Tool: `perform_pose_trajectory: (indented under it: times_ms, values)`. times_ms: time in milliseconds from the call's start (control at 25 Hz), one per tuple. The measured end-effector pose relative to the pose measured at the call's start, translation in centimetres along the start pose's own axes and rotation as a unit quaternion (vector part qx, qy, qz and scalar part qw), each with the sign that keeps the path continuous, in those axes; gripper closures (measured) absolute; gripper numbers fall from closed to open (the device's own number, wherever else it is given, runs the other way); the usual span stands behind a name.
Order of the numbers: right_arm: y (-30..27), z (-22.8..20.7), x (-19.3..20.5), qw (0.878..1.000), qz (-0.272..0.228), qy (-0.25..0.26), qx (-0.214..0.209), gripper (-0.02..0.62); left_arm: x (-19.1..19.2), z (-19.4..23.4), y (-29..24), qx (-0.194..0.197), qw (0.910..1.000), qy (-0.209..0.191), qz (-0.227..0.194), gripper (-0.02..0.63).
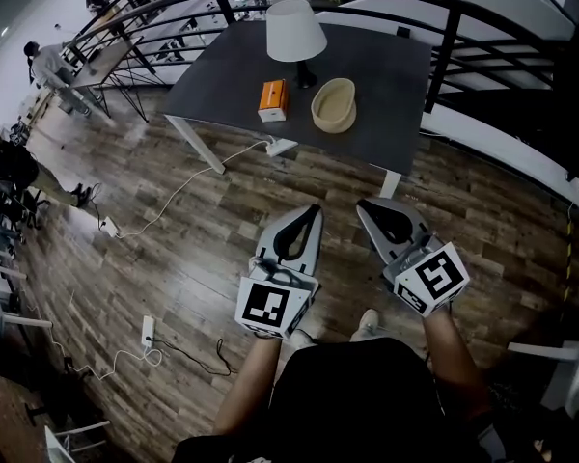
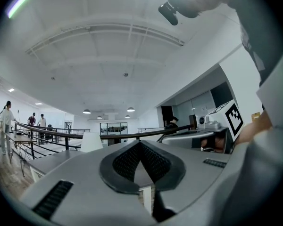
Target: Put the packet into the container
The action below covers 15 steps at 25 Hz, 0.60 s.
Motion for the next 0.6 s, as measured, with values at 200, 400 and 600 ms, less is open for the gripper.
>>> perform_pose_trajectory:
  times_ms: [200,400,600]
  values:
    - [2.4,-2.3,0.6,1.000,0.000,-0.006,-0.008,0.591,0.7,-2.6,-1.7,-0.007,0.9998,-0.014,0.008,0.600]
    - [4.4,-4.2,1.4,1.000,0.002,-0.012,-0.017,0.591,1.8,-4.3,-2.3,-0.026,0.9990,-0.021,0.029,0.600]
    - [5.3,-5.5,2.1,0.999,-0.002,-0.032,-0.019,0.591,2.0,-5.0,-2.5,-0.041,0.9980,-0.024,0.042,0.600]
Point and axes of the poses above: the fingertips, and each gripper's own axes: y backward along the fingers, z to its left, x out of its underside, the point moved 2 cm from there along y, backward along the fingers, and after that the axes turned 8 degrees about -x, right-handed, at the moved point
